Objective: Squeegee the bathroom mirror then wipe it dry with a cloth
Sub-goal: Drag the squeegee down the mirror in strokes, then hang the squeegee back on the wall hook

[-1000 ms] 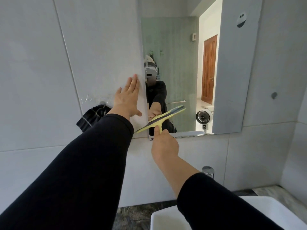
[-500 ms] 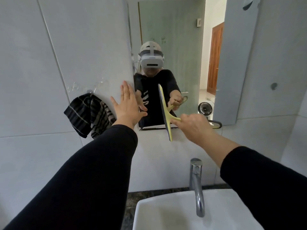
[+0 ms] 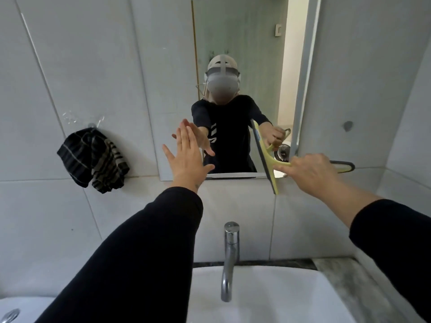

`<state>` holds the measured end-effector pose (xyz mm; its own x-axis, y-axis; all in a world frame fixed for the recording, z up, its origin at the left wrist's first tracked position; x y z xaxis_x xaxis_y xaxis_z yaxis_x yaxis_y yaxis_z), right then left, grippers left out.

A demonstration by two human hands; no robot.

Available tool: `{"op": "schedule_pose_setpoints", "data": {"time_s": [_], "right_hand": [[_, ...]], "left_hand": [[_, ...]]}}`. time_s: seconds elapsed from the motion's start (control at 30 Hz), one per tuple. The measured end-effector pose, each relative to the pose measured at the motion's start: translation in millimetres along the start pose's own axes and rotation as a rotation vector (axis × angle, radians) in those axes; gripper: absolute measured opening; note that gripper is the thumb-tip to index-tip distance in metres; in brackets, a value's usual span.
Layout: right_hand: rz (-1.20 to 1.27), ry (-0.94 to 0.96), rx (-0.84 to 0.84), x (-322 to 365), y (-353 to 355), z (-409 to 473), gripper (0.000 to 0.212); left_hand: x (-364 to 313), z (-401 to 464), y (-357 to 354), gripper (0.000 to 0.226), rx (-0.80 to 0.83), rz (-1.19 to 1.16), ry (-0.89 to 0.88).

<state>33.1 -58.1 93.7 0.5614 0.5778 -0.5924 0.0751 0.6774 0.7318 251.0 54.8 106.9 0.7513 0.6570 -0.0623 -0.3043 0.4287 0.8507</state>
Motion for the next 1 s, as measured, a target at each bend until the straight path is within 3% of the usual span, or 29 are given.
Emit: {"op": "schedule_pose_setpoints", "data": {"time_s": [0.4,0.53,0.73,0.83,0.93,1.0], "right_hand": [[-0.014,-0.164,0.09,-109,-41,-43,0.052],[0.001,-0.111,0.122,-130,-39,-48,0.054],[-0.007,-0.087,0.173,-160,-3,-52,0.042],[-0.106,0.036,0.07,-162,24,-52,0.025],[-0.149,0.085,-0.021,-169,32,-50,0.029],[-0.185,0.137,-0.214,-171,44,-47,0.027]], "left_hand": [[-185,-26,-6,0.097,-0.064,-0.136,-0.289],[-224,-21,2,0.095,-0.072,-0.145,-0.368],[-294,-32,14,0.086,-0.089,-0.179,-0.666],[-313,-35,26,0.061,-0.044,-0.241,-0.728],[-319,-32,35,0.019,0.03,-0.288,-0.68],[-320,-30,40,0.019,0.029,-0.279,-0.63]]}}
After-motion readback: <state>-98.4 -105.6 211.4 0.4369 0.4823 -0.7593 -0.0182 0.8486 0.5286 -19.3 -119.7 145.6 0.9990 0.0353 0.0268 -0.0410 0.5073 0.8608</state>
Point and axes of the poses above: each hand's wrist, its own z-axis towards the middle knuckle, its own y-axis out of the back of the hand, x = y × z, the point moved 9 cm from there along z, towards the middle knuckle, and after that the axes turned 5 degrees about z, right-handed, at the moved point
